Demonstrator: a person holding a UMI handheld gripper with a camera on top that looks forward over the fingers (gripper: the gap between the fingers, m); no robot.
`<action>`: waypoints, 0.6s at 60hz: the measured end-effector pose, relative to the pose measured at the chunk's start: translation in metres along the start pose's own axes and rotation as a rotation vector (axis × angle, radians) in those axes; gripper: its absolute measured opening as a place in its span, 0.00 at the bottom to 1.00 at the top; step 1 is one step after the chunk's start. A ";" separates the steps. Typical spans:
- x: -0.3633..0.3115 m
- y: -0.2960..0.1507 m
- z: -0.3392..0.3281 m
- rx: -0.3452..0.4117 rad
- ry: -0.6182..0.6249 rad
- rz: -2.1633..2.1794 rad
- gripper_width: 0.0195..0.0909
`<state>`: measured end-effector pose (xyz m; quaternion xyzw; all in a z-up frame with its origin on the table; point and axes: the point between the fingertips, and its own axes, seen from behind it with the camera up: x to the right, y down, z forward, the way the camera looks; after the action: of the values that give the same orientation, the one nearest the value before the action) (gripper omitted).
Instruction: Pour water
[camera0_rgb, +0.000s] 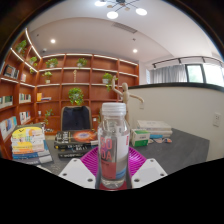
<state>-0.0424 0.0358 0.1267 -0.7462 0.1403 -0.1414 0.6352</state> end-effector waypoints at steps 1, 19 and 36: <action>0.002 0.003 0.000 0.002 -0.005 0.010 0.27; 0.007 0.035 0.008 0.012 -0.028 0.081 0.27; 0.003 0.038 0.006 0.003 -0.042 0.056 0.43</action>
<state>-0.0386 0.0341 0.0883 -0.7438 0.1476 -0.1081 0.6428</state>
